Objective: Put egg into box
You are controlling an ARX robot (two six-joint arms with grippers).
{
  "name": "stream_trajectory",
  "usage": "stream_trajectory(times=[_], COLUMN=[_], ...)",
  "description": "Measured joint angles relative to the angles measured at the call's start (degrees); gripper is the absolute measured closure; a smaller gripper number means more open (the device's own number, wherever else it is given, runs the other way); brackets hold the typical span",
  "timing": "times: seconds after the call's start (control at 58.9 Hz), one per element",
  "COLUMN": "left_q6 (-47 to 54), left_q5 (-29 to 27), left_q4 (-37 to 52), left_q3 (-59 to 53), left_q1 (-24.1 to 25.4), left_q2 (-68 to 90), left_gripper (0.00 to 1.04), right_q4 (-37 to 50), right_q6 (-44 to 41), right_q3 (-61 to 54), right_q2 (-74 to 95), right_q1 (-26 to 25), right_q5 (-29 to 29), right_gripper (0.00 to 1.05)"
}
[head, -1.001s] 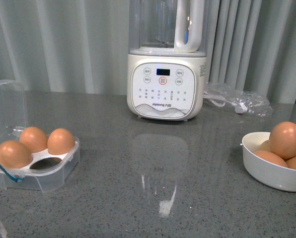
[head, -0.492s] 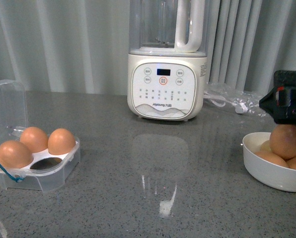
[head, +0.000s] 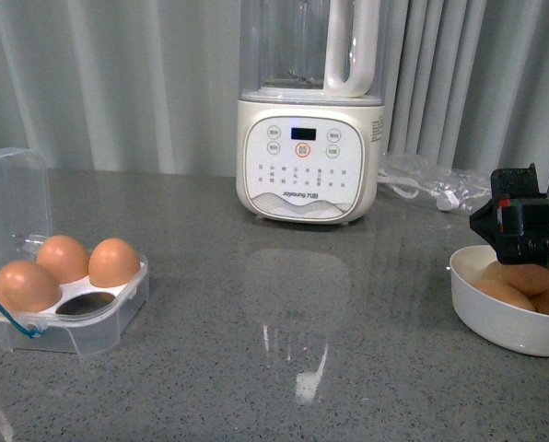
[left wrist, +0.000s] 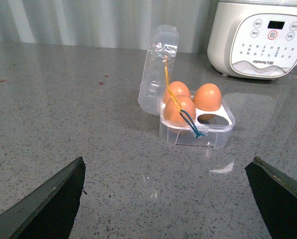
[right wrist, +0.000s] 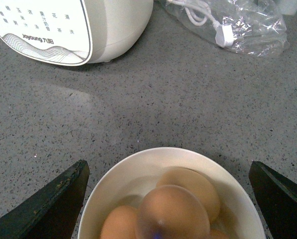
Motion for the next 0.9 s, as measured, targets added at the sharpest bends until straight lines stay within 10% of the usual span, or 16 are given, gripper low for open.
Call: stream_trajectory(times=[0.746, 0.899], left_q6=[0.00, -0.02], left_q5=[0.00, 0.00], left_q4=[0.00, 0.00], left_q3=[0.00, 0.00], left_q1=[0.00, 0.00], left_q2=[0.00, 0.00], left_gripper=[0.07, 0.07], right_q4=[3.76, 4.02], right_q6=[-0.85, -0.90], right_q3=[-4.46, -4.44], right_q2=[1.86, 2.03], right_q1=[-1.79, -1.73], right_q5=[-2.10, -2.19], right_gripper=[0.07, 0.35])
